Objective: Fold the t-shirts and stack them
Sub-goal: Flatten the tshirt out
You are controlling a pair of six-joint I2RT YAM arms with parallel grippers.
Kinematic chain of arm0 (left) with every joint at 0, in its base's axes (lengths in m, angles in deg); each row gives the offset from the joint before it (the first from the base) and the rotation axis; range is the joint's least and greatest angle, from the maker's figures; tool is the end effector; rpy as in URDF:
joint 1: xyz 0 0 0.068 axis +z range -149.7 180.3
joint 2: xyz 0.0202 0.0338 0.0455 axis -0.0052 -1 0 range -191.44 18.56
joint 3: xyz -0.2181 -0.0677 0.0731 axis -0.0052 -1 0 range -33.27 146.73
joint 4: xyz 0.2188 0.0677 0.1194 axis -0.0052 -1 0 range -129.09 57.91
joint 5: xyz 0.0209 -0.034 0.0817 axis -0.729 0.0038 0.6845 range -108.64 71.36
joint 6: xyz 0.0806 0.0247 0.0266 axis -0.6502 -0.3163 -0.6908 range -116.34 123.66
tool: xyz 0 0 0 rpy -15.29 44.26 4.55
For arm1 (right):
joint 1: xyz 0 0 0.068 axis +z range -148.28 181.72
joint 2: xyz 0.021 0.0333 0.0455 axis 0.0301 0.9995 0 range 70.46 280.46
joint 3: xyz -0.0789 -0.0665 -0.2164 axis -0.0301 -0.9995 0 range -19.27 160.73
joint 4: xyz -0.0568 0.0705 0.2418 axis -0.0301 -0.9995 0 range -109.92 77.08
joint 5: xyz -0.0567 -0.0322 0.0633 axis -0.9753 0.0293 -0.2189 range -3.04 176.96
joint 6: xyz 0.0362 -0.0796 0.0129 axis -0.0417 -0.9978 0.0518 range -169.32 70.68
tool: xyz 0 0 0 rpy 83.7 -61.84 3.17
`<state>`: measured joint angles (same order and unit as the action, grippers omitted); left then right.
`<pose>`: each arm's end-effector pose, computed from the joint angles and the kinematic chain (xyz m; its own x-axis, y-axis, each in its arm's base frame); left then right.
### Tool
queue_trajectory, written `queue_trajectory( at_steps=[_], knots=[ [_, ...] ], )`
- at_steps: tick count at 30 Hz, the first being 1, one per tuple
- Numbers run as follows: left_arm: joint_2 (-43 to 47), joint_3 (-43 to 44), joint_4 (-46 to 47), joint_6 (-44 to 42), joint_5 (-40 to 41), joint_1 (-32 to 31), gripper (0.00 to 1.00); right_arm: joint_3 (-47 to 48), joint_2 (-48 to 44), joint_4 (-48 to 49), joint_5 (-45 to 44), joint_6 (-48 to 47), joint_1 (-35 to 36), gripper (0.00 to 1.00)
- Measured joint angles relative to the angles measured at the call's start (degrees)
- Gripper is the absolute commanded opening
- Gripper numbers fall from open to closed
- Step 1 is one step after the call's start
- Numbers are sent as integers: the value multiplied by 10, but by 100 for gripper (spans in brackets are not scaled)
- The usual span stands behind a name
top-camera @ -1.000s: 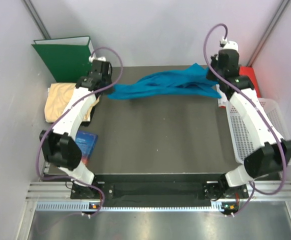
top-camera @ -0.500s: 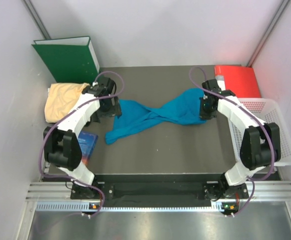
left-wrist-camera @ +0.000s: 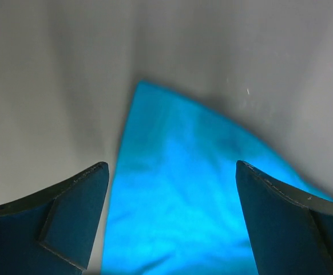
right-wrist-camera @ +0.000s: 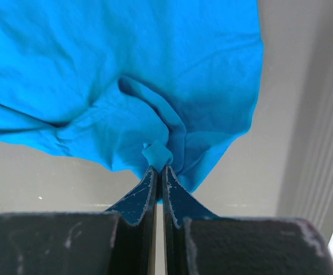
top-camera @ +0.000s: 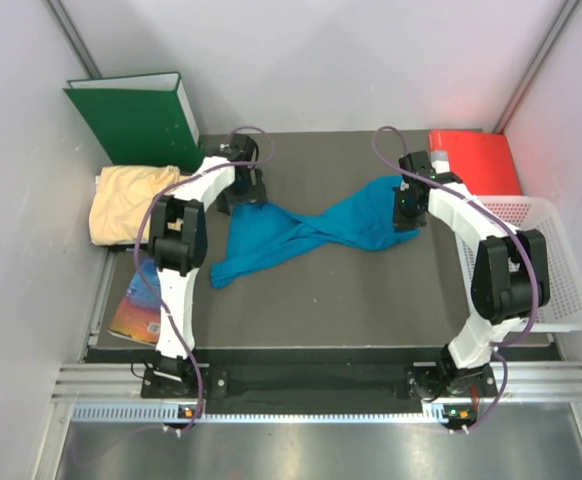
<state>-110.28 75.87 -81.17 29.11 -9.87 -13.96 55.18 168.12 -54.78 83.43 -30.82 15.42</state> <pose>0.4553 -0.1033 0.1261 -0.8974 -0.2101 -0.3881 -0.2168 0.9758 -0.0272 0.3515 0.0806 0.1629 -0.9025 0.1062 -0.4174 0.0795 0.9936 0.0808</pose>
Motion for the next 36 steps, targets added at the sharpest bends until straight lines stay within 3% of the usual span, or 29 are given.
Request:
queue_trajectory(
  at_steps=[1,3,4,5,6,16,17,19,20,23,26,27,29,30,33,36],
  knots=[
    [-16,8,0,0,-4,0,97,6,2,0,2,0,-1,0],
    [-36,28,-1,-1,-17,0,76,14,3,3,3,-1,-1,0],
    [-39,37,2,-1,-20,2,56,16,3,4,3,-2,-1,0],
    [-42,43,4,0,-21,2,1,18,3,5,2,-3,-1,0],
    [-47,53,3,-5,-25,3,0,18,3,7,2,-3,-2,0],
    [-69,90,-5,-7,-12,3,0,44,3,4,-5,-4,-4,3],
    [-65,90,-4,-7,-6,3,0,48,3,4,-6,-4,-5,17],
    [-44,82,-2,-6,5,6,0,51,3,2,-10,-5,-5,32],
    [-27,76,0,-6,13,7,0,51,3,-2,-11,-5,-5,51],
    [28,68,10,-7,28,12,0,47,2,-11,-14,-4,-5,77],
    [91,59,31,-10,35,16,0,35,2,-10,-14,-5,-5,82],
    [108,57,38,-12,34,18,4,31,2,-10,-13,-5,-6,82],
    [128,57,54,-16,23,19,34,28,2,-9,-12,-2,-8,82],
    [130,61,59,-18,14,20,42,28,3,-8,-12,-2,-9,81],
    [111,71,66,-22,-18,20,65,38,17,-5,-11,3,-9,80],
    [69,73,71,-22,-48,20,78,45,47,8,-11,8,-10,79]
  ],
)
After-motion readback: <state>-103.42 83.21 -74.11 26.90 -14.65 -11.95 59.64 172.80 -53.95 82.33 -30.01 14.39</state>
